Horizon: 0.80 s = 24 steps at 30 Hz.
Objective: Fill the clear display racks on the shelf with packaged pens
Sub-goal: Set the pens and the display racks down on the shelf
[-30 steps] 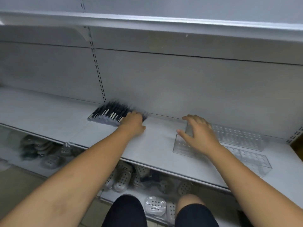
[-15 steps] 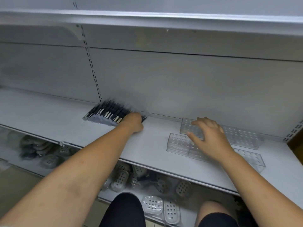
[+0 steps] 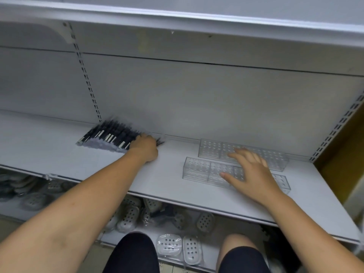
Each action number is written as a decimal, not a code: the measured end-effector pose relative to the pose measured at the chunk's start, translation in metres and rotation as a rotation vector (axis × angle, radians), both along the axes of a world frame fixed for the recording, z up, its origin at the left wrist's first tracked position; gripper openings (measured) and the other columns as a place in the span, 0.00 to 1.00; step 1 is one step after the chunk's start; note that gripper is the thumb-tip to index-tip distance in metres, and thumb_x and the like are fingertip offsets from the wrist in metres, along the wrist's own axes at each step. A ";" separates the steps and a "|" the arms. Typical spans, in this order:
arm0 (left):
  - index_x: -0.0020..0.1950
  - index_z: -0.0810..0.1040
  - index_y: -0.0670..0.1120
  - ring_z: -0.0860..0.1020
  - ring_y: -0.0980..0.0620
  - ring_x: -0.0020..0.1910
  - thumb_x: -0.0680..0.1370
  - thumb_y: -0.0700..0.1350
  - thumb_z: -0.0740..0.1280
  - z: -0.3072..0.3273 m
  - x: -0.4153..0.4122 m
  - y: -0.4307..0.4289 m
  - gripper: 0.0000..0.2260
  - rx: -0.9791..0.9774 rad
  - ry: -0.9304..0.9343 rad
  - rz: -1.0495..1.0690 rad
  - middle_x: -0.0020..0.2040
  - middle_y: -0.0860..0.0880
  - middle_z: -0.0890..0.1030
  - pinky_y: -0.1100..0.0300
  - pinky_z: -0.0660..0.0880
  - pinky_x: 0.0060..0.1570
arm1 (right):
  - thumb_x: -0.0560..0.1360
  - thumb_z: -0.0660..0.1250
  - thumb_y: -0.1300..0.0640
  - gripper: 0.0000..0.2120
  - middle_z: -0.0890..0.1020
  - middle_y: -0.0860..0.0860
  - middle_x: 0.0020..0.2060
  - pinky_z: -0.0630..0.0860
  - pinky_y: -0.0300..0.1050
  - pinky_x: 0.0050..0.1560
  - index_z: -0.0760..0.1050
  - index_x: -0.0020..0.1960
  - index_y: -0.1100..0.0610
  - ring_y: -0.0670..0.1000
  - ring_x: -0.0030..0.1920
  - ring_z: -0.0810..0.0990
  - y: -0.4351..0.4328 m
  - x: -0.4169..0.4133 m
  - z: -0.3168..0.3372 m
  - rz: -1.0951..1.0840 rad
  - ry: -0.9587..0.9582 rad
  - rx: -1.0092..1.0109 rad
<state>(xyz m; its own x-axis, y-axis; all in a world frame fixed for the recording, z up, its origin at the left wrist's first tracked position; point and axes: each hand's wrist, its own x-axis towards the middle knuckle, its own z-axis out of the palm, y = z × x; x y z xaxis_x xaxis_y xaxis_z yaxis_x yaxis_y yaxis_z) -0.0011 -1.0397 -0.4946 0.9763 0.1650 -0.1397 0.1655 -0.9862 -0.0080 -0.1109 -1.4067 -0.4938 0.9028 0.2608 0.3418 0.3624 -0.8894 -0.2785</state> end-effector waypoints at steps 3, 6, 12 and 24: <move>0.77 0.66 0.41 0.65 0.39 0.75 0.81 0.52 0.64 0.002 -0.010 -0.004 0.28 0.068 -0.119 -0.072 0.75 0.40 0.67 0.43 0.68 0.68 | 0.70 0.57 0.22 0.40 0.70 0.49 0.75 0.57 0.58 0.79 0.71 0.74 0.44 0.53 0.78 0.64 -0.003 0.001 -0.002 -0.010 0.021 -0.012; 0.77 0.66 0.44 0.67 0.40 0.72 0.79 0.54 0.66 0.003 -0.023 -0.016 0.29 0.025 -0.234 -0.179 0.73 0.41 0.69 0.44 0.69 0.65 | 0.70 0.57 0.22 0.40 0.69 0.48 0.76 0.56 0.58 0.79 0.69 0.75 0.43 0.52 0.78 0.62 -0.007 -0.001 -0.004 -0.014 0.023 -0.036; 0.78 0.67 0.54 0.69 0.49 0.74 0.80 0.68 0.62 0.002 -0.069 -0.060 0.31 -0.567 -0.412 -0.474 0.75 0.51 0.70 0.47 0.67 0.75 | 0.65 0.60 0.19 0.46 0.68 0.47 0.76 0.56 0.56 0.79 0.68 0.76 0.42 0.52 0.78 0.62 -0.039 -0.013 -0.003 -0.101 -0.023 -0.027; 0.85 0.50 0.55 0.60 0.54 0.81 0.72 0.69 0.73 -0.019 -0.077 -0.131 0.50 -1.080 -0.157 -0.261 0.83 0.54 0.60 0.56 0.61 0.76 | 0.72 0.64 0.25 0.47 0.56 0.52 0.82 0.58 0.57 0.79 0.54 0.82 0.47 0.55 0.82 0.55 -0.078 -0.012 -0.010 -0.414 0.132 0.562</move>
